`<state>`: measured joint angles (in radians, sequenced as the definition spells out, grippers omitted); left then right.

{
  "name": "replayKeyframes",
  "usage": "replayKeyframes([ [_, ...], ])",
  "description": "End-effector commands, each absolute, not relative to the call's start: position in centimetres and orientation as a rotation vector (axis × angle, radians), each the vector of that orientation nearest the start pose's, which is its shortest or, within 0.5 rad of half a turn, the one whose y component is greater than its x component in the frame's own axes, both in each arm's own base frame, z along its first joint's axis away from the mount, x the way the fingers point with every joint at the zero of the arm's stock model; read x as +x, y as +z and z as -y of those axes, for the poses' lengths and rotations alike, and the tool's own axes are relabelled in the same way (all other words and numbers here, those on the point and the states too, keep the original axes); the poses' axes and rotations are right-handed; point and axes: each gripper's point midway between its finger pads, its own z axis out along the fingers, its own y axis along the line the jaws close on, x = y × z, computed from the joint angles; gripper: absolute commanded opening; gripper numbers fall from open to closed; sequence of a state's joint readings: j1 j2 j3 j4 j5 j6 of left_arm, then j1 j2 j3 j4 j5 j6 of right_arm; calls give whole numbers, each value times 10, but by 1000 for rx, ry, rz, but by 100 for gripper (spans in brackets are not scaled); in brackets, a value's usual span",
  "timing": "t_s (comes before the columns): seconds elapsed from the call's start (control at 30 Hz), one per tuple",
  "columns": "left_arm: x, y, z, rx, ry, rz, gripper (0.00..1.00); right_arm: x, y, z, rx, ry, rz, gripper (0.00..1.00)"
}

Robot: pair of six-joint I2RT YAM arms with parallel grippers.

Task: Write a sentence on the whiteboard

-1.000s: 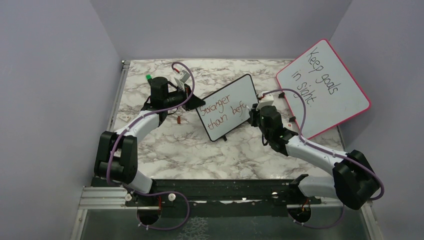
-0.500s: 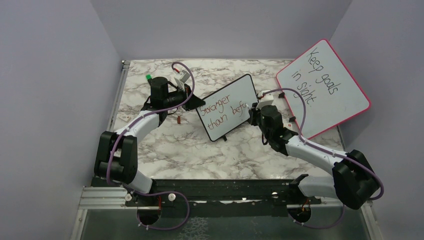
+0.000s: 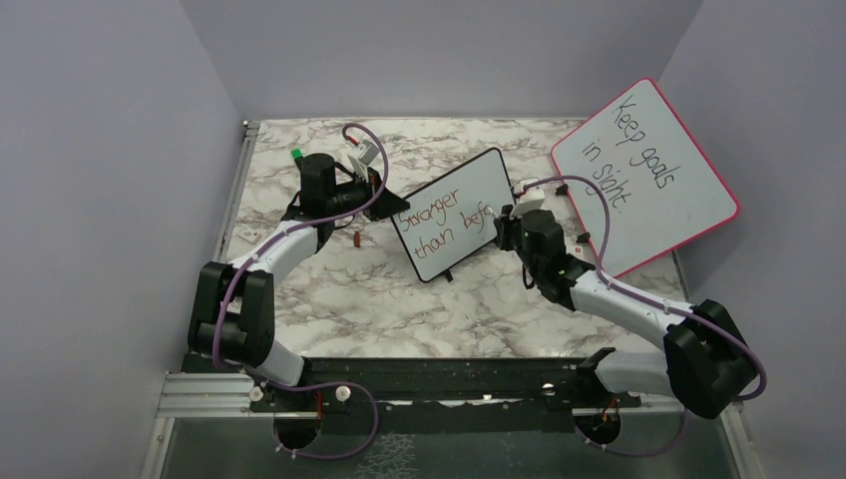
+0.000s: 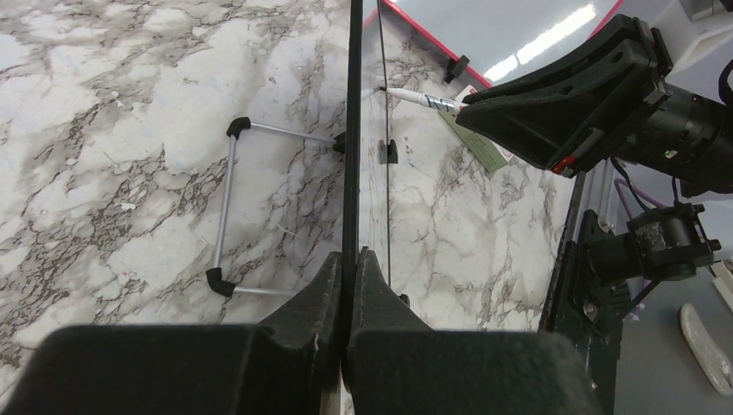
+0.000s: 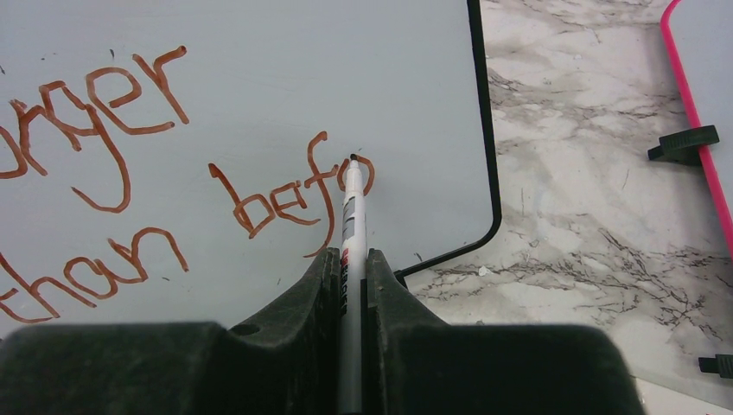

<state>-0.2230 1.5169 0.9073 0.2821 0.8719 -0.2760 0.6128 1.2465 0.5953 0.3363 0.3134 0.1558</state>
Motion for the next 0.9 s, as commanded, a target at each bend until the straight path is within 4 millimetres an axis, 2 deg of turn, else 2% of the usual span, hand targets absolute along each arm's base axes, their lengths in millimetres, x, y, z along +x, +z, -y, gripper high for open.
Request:
replayKeyframes([
  [0.0,352,151,218,538,-1103,-1995,0,341,155,-192,-251,297,-1847,1],
  [0.33,351,152,218,535,-1101,-1994,0,329,146,-182,-242,274,-1893,1],
  [0.6,351,153,218,533,-1100,-1991,0,338,159,-160,-146,161,-1851,1],
  [0.87,352,153,218,533,-1099,-1989,0,349,165,-167,-151,182,-1821,1],
])
